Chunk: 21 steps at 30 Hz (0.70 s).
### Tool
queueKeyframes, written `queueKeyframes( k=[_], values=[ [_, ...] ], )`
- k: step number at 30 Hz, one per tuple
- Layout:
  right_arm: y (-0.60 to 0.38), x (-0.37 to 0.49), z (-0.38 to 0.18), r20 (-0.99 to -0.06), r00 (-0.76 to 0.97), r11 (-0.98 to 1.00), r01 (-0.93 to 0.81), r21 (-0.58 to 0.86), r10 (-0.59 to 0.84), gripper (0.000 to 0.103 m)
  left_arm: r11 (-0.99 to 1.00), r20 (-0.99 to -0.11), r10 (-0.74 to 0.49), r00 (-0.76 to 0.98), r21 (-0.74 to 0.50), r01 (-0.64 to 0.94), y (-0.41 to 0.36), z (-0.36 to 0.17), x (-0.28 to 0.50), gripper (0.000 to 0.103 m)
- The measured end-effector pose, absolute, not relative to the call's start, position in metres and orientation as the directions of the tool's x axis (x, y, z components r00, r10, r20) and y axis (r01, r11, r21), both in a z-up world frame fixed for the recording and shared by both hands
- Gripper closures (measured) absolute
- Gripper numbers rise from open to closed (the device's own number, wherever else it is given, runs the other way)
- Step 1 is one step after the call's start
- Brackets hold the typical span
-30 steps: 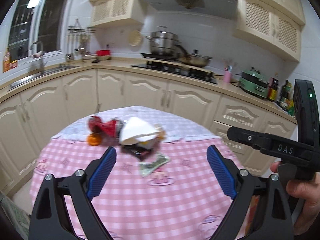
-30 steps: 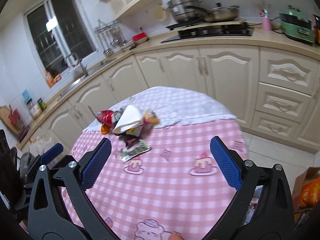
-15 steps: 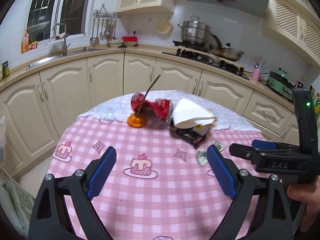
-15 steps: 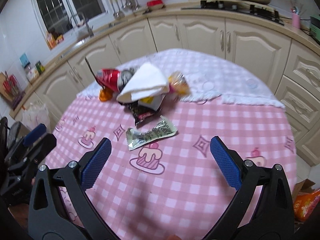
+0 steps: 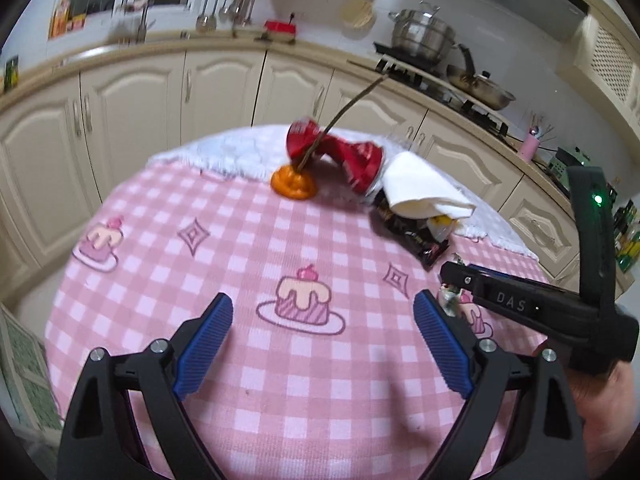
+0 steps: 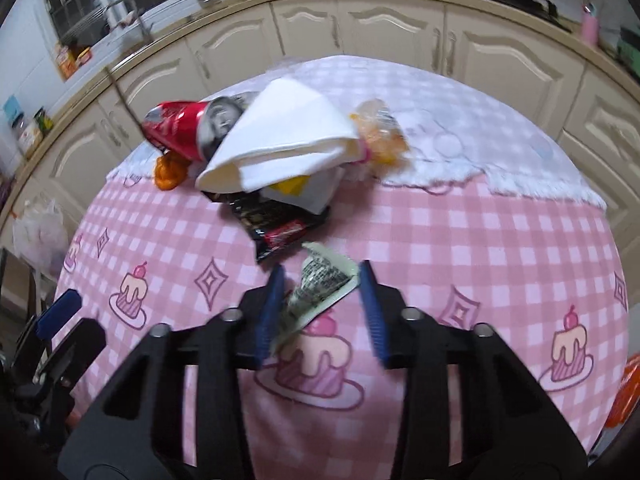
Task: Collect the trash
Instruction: 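Grasp the orange stemmed pepper with the left tool while the right tool grasps the silver-green wrapper strip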
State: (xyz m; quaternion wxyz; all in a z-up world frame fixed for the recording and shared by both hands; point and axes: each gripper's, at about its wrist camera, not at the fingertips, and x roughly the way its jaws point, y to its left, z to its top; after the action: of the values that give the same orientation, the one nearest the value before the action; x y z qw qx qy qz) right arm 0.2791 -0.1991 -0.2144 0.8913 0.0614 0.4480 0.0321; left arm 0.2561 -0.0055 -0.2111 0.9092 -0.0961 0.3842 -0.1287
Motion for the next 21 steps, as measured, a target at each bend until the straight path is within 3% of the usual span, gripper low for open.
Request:
queueKeyframes(
  k=[8,10,11,12,13,15,21],
  values=[
    [-0.197,0.264,-0.214,-0.787,0.589,0.983,-0.101,0.155,0.184,0.076,0.946,-0.677,-0.320,0.662,-0.267,0.184,-0.011,-0.211,0.258,0.013],
    [-0.197,0.262,-0.214,-0.791,0.581,0.982,-0.097,0.164,0.190,0.069,0.952,-0.671,-0.303,0.677,-0.240,0.189,-0.012,-0.207,0.262,0.013],
    [-0.197,0.261,-0.213,-0.789,0.583,0.981,-0.097,0.168,0.193,0.054,0.961,-0.667,-0.276,0.692,-0.209,0.182,-0.012,-0.204,0.265,0.013],
    [-0.196,0.260,-0.211,-0.784,0.589,0.981,-0.101,0.166,0.193,0.051,0.967,-0.663,-0.253,0.705,-0.184,0.175,-0.011,-0.201,0.269,0.013],
    [-0.193,0.258,-0.211,-0.784,0.593,0.983,-0.111,0.146,0.183,0.052,0.972,-0.663,-0.237,0.710,-0.167,0.168,-0.010,-0.198,0.275,0.013],
    [-0.188,0.257,-0.216,-0.797,0.581,0.986,-0.122,0.114,0.164,0.071,0.977,-0.677,-0.211,0.705,-0.141,0.157,-0.007,-0.197,0.291,0.013],
    [-0.193,0.254,-0.213,-0.765,0.612,0.980,-0.135,0.148,0.200,0.087,0.989,-0.720,-0.140,0.680,-0.062,0.137,-0.001,-0.204,0.340,0.013]
  ],
)
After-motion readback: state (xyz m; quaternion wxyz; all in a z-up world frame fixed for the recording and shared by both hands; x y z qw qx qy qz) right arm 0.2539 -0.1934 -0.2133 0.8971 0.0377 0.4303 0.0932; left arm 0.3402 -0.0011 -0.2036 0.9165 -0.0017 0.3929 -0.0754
